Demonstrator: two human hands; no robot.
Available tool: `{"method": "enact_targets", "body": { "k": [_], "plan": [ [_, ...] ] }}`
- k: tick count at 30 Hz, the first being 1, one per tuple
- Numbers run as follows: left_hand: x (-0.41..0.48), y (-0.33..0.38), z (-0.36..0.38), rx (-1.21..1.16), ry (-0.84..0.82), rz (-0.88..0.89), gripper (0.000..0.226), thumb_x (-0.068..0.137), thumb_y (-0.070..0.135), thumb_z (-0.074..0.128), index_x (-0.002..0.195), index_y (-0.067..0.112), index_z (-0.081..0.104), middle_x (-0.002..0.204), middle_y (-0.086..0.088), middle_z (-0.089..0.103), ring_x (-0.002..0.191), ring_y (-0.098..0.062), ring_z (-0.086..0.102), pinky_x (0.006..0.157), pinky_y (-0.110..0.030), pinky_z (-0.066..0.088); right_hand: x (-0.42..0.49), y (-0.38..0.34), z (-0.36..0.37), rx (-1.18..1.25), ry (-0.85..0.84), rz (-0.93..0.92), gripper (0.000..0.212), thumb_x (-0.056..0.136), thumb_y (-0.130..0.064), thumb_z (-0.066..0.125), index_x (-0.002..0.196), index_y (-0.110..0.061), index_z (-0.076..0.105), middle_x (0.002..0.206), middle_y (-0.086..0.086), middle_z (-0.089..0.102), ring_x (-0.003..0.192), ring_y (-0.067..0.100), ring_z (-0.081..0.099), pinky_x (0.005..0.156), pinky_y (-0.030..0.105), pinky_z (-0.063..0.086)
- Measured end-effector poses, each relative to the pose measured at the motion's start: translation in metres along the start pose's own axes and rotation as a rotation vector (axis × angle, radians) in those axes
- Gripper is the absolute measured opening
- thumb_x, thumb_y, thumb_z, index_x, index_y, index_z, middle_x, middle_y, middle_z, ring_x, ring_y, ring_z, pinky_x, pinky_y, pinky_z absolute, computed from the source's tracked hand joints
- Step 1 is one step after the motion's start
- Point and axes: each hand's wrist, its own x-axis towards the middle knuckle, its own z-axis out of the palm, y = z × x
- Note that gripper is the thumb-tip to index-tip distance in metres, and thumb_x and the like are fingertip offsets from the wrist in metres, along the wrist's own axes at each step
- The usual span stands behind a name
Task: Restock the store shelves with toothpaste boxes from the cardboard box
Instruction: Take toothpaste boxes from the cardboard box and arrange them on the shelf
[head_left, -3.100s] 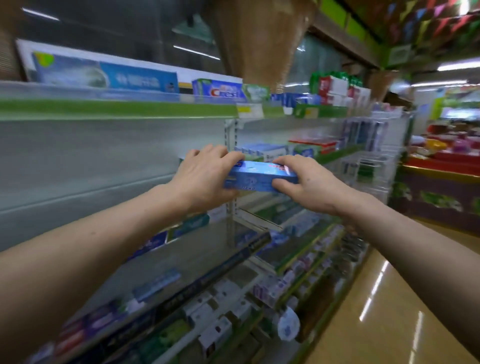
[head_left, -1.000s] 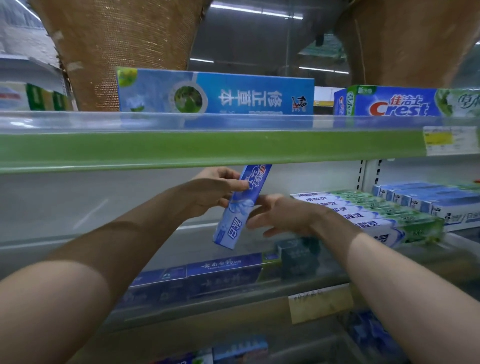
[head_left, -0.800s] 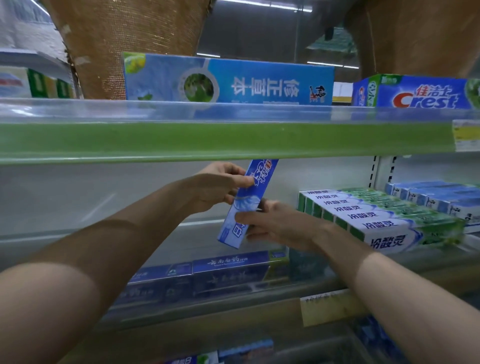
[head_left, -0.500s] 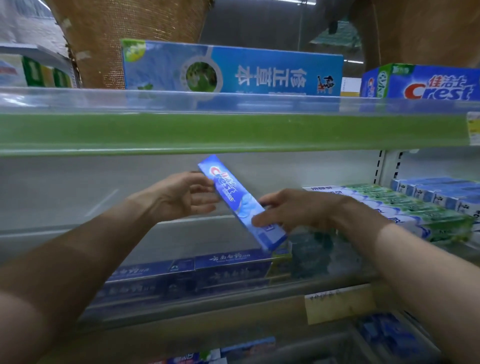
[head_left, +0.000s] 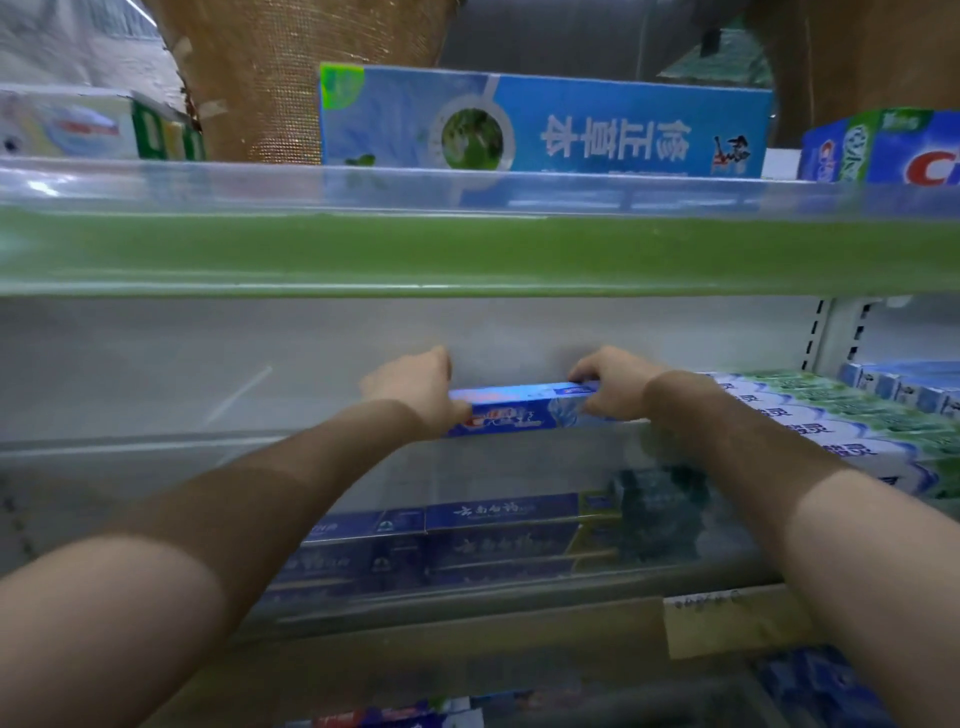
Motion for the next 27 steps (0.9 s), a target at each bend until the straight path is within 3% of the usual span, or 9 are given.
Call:
{"method": "enact_targets", "body": {
  "k": [3, 7, 12, 20, 27],
  "plan": [
    [0.001, 0.012, 0.009, 0.117, 0.034, 0.044, 0.04, 0.087, 0.043, 0.061, 0.12, 0.02, 0.056, 0.122, -0.009, 0.057, 0.111, -0.03, 0.055, 0.081, -0.032, 0.042, 0.001, 0.01, -0.004, -0.073, 0.081, 0.012, 0.046, 0.088, -0.004, 0.054, 0.131, -0.02, 0.057, 0.136, 0.007, 0.051, 0.124, 0.025, 0.049, 0.099, 0.027, 0.038],
    [0.004, 0.021, 0.019, 0.065, -0.002, 0.074, 0.035, 0.088, 0.038, 0.063, 0.115, 0.017, 0.057, 0.119, -0.011, 0.048, 0.106, -0.033, 0.054, 0.085, -0.037, 0.043, 0.002, 0.027, -0.009, -0.154, 0.125, 0.065, 0.038, 0.084, -0.008, 0.056, 0.113, -0.03, 0.068, 0.124, 0.002, 0.063, 0.116, 0.025, 0.055, 0.095, 0.03, 0.042],
    [0.009, 0.03, 0.023, 0.115, 0.0, 0.103, 0.035, 0.089, 0.033, 0.062, 0.119, 0.015, 0.055, 0.118, -0.012, 0.045, 0.103, -0.035, 0.054, 0.083, -0.04, 0.043, -0.006, 0.045, -0.014, -0.288, 0.097, 0.105, 0.034, 0.086, -0.017, 0.058, 0.114, -0.035, 0.065, 0.121, -0.002, 0.063, 0.119, 0.024, 0.051, 0.096, 0.034, 0.036],
    [0.014, 0.053, 0.031, 0.202, 0.019, 0.113, 0.034, 0.09, 0.033, 0.06, 0.122, 0.02, 0.063, 0.116, -0.012, 0.046, 0.103, -0.036, 0.055, 0.079, -0.036, 0.042, -0.006, 0.057, -0.006, -0.316, 0.213, 0.061, 0.029, 0.088, -0.01, 0.055, 0.109, -0.026, 0.067, 0.114, 0.003, 0.064, 0.123, 0.025, 0.041, 0.094, 0.034, 0.036],
    [0.014, 0.057, 0.032, 0.31, 0.043, 0.149, 0.033, 0.092, 0.031, 0.058, 0.12, 0.013, 0.06, 0.114, -0.013, 0.048, 0.1, -0.035, 0.056, 0.072, -0.035, 0.038, -0.005, 0.052, -0.002, -0.372, 0.2, 0.073, 0.027, 0.088, -0.013, 0.057, 0.113, -0.022, 0.062, 0.119, 0.005, 0.063, 0.117, 0.026, 0.048, 0.089, 0.032, 0.041]
  ]
}}
